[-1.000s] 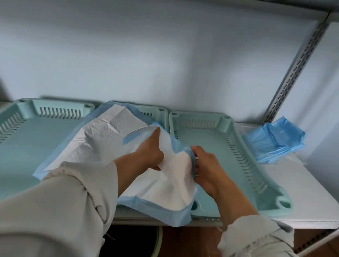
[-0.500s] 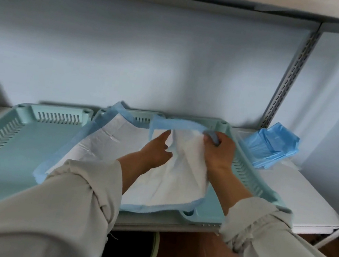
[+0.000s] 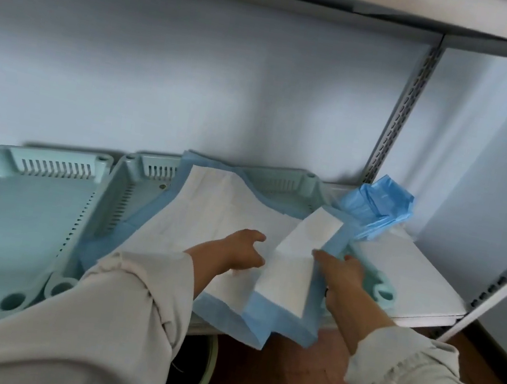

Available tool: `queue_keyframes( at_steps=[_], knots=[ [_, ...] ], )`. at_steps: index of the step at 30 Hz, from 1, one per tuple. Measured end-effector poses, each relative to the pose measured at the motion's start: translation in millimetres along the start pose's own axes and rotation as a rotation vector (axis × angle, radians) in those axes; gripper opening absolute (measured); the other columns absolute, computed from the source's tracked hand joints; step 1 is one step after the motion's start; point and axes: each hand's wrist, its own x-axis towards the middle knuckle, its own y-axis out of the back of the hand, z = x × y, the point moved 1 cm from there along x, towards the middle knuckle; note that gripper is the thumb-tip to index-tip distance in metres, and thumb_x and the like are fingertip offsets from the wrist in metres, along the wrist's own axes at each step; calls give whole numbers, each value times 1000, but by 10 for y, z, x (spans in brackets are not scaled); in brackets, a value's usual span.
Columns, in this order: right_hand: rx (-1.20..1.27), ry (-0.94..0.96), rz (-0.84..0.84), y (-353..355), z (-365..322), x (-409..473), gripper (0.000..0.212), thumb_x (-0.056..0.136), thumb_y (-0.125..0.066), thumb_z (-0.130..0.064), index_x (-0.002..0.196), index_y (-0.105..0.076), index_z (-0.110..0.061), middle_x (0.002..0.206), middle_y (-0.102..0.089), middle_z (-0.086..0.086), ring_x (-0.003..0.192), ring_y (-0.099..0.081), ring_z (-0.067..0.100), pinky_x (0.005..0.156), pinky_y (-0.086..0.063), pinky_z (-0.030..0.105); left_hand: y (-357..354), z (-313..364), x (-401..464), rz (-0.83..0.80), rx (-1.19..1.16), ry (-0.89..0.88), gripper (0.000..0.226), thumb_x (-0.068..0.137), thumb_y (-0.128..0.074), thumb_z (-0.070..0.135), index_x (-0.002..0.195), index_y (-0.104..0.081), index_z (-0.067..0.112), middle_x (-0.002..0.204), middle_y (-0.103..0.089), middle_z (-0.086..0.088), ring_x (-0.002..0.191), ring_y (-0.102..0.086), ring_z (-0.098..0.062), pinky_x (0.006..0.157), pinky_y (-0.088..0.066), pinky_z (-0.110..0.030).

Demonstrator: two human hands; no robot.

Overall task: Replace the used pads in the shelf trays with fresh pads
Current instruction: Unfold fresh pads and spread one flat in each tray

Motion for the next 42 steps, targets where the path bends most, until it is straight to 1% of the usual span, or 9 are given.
queue_keyframes(
  at_steps=[6,9,11,14,23,26,29,34,42],
  knots=[
    [-1445,277,-402,122,-207,-231,44,78,-63,-11,119,-47,-9,108,-58,8,110,-60,29,92,-51,38,103,-205,-127,48,201,123,60,93,-55,16,146,-28,8,149,-33,-13,134,-39,-29,106,-38,-35],
    [-1865,545,-279,100,-474,-416,27,85,-56,-8,111,-56,-13,105,-63,6,108,-62,28,91,-51,39,137,-295,-200,1,176,190,63,93,-56,18,147,-25,10,148,-32,-11,130,-42,-30,101,-47,-39],
    [-1853,817,-109,-57,-639,-465,32,90,-51,-8,122,-57,-13,122,-60,8,115,-58,28,94,-48,38,148,-340,-235,-5,124,234,60,92,-58,23,144,-29,10,144,-37,-11,126,-46,-28,96,-49,-38],
    [-1614,967,-274,-411,-626,-505,36,95,-49,-14,130,-52,-22,132,-55,5,120,-53,25,94,-44,35,142,-393,-233,-22,95,276,56,90,-61,37,132,-42,5,128,-55,-13,100,-59,-22,82,-52,-32],
    [-1733,617,-626,-742,-309,-626,47,78,-73,-41,112,-52,-15,114,-63,4,103,-62,22,83,-47,32,162,-549,-322,-46,180,220,42,89,-63,31,114,-60,-3,96,-59,-16,56,-42,-12,54,-37,-21],
    [-1713,644,-585,-695,-376,-556,22,81,-71,-23,82,-51,-14,96,-71,3,86,-69,18,82,-53,30,311,-571,-298,44,247,163,33,87,-66,26,110,-63,2,103,-63,-11,74,-54,-17,65,-43,-24],
    [-1630,612,-613,-681,-408,-539,24,84,-68,-25,101,-56,-14,101,-67,4,88,-66,19,83,-51,30,551,-577,-294,223,471,135,21,89,-59,23,107,-60,11,110,-63,-7,96,-60,-23,78,-46,-31],
    [-1605,424,-734,-640,-321,-598,41,78,-76,-28,106,-49,-13,95,-56,6,82,-60,21,85,-53,34,795,-693,-337,299,581,199,10,91,-56,11,101,-57,9,91,-68,-6,72,-65,-20,63,-49,-28],
    [-1762,909,-523,-780,-448,-972,24,85,-60,-14,108,-56,-8,86,-48,4,85,-58,24,69,-42,31,776,-701,-391,625,616,11,14,97,-42,14,110,-47,9,104,-64,-13,95,-62,-33,69,-40,-35]
  ],
)
